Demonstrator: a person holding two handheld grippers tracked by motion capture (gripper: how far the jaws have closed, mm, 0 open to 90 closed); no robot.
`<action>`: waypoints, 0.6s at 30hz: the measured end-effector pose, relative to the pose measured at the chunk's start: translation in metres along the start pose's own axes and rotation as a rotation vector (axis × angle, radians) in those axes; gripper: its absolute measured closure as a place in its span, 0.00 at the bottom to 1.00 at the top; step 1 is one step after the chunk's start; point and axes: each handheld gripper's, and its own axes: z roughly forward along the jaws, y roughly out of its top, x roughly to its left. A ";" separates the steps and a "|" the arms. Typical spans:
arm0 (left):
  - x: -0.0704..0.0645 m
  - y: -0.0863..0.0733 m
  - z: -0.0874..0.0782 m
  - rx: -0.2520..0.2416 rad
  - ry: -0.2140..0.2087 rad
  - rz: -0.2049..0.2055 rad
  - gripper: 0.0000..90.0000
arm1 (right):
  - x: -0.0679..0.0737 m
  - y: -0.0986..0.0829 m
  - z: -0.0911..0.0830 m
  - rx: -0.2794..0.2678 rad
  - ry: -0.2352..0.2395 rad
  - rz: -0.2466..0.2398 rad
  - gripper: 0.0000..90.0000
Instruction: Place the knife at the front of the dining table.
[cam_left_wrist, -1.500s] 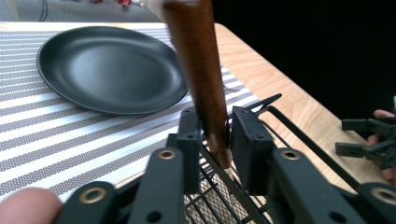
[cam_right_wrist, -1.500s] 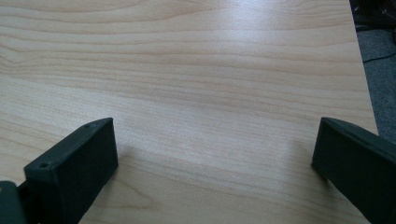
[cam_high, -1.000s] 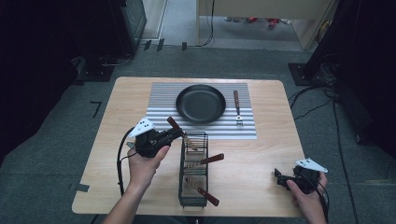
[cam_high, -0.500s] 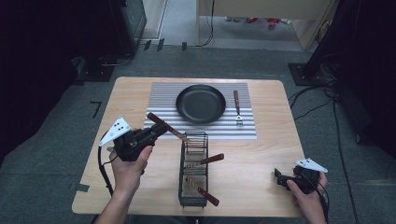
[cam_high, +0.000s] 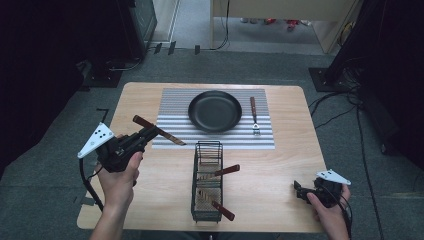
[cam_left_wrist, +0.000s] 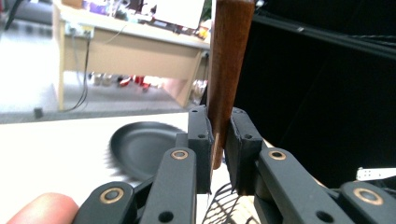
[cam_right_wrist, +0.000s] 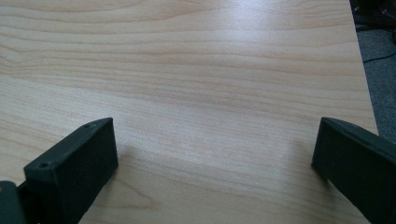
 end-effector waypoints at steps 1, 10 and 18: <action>0.001 -0.001 0.001 0.022 0.013 0.000 0.91 | 0.000 0.000 0.000 0.000 0.000 0.002 0.00; 0.010 -0.014 0.020 0.177 0.121 0.025 0.92 | 0.000 0.000 0.000 0.000 0.000 0.002 0.00; 0.028 -0.023 0.052 0.275 0.178 0.028 0.92 | 0.000 0.000 0.000 0.000 0.000 0.002 0.00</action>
